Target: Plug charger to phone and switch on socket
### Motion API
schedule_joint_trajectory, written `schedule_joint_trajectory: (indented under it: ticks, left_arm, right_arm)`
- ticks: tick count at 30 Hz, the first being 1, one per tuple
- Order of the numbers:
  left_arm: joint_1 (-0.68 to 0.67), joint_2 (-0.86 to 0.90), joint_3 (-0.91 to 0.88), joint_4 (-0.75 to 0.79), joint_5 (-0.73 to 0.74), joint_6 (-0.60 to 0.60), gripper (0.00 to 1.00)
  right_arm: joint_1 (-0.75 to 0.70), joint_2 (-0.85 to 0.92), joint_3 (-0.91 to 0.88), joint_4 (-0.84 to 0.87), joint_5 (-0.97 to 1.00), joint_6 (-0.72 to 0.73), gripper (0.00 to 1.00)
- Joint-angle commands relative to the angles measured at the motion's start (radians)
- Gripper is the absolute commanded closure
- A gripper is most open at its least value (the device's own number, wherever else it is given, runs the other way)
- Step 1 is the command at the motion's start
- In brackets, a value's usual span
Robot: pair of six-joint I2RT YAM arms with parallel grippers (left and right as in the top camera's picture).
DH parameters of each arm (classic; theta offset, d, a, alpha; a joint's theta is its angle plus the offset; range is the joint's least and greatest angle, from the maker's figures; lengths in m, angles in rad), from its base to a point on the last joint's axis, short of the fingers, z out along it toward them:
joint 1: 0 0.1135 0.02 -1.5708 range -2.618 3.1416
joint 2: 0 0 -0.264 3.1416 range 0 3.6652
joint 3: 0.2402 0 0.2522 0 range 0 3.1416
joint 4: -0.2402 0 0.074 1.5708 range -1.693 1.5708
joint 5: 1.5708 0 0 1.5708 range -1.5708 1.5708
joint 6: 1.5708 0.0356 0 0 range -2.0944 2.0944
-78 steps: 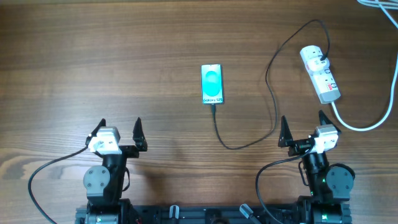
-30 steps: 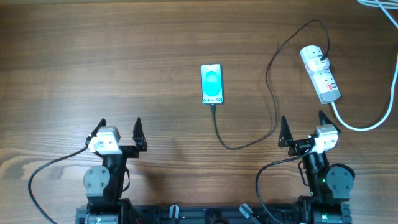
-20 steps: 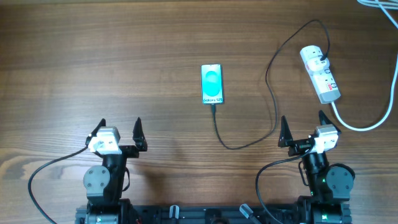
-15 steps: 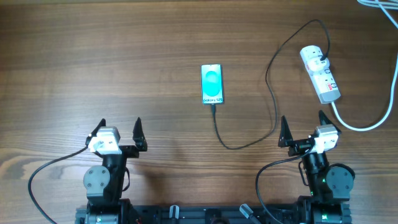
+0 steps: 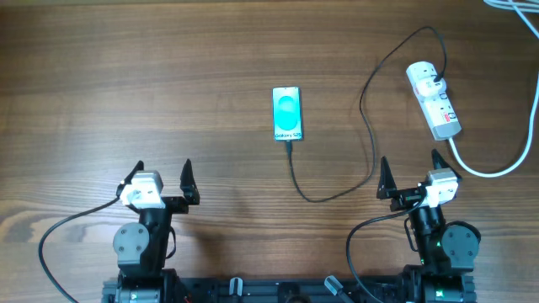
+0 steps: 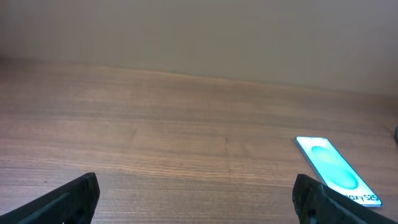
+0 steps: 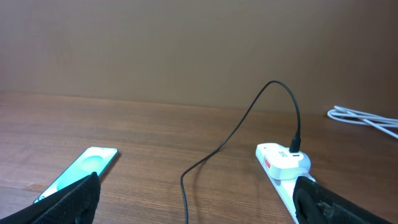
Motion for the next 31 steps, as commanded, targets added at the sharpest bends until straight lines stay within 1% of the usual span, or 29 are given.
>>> schedule_joint_trajectory:
  ticks: [1,31]
  left_arm:
    - [-0.005,0.028,-0.005,-0.005,-0.002,0.019,0.00]
    - [-0.005,0.041,-0.005,-0.005,-0.002,0.019,0.00]
  right_arm:
    - [0.005,-0.016,-0.001,0.006,0.002,0.008,0.00]
    - [0.005,-0.016,-0.001,0.006,0.002,0.008,0.00]
